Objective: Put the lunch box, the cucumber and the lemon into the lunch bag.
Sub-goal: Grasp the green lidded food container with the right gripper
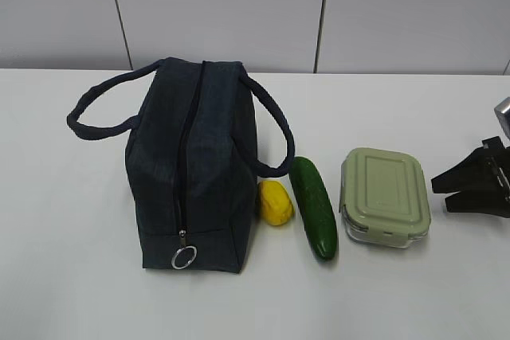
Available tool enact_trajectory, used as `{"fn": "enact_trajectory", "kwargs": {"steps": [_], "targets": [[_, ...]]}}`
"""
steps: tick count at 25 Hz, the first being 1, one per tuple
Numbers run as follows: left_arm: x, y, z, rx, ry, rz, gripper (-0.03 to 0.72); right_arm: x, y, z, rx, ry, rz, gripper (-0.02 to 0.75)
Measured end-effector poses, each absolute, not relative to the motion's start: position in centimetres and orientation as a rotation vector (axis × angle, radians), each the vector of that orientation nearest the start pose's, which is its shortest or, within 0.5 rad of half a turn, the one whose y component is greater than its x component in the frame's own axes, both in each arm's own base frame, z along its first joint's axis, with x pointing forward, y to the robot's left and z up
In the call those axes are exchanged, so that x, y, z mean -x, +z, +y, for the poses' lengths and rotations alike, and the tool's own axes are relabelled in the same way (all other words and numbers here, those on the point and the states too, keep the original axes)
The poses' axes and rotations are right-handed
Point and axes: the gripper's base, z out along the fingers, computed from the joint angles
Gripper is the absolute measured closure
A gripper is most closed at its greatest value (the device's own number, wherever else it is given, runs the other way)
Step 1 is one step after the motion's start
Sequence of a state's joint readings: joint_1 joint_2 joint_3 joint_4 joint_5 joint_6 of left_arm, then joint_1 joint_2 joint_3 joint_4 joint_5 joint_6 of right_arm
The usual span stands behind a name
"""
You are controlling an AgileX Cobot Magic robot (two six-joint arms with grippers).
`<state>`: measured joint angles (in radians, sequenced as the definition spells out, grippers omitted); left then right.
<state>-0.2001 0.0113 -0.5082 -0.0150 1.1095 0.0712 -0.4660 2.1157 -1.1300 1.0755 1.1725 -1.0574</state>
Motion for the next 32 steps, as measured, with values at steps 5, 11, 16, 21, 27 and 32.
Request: {"fn": "enact_trajectory", "kwargs": {"steps": [5, 11, 16, 21, 27, 32], "targets": [[0.6, 27.6, 0.0, -0.285, -0.096, 2.078, 0.449, -33.9, 13.3, -8.9, -0.114, 1.228, 2.562, 0.290], [0.6, 27.6, 0.0, -0.285, -0.096, 2.078, 0.449, -33.1, 17.1, -8.8, 0.019, 1.093, 2.566, 0.288], [0.6, 27.6, 0.0, -0.285, -0.096, 2.078, 0.449, -31.8, 21.0, -8.5, 0.121, 0.952, 2.570, 0.286], [0.6, 27.6, 0.0, -0.285, -0.096, 2.078, 0.449, -30.0, 23.8, -7.1, 0.174, 0.785, 2.706, 0.286], [0.6, 27.6, 0.0, -0.285, -0.096, 2.078, 0.449, -28.8, 24.3, -6.8, -0.029, 0.657, 2.889, 0.285], [0.6, 27.6, 0.0, -0.285, -0.096, 2.078, 0.449, -28.8, 24.4, -6.9, -0.071, 0.646, 2.902, 0.285]]}}
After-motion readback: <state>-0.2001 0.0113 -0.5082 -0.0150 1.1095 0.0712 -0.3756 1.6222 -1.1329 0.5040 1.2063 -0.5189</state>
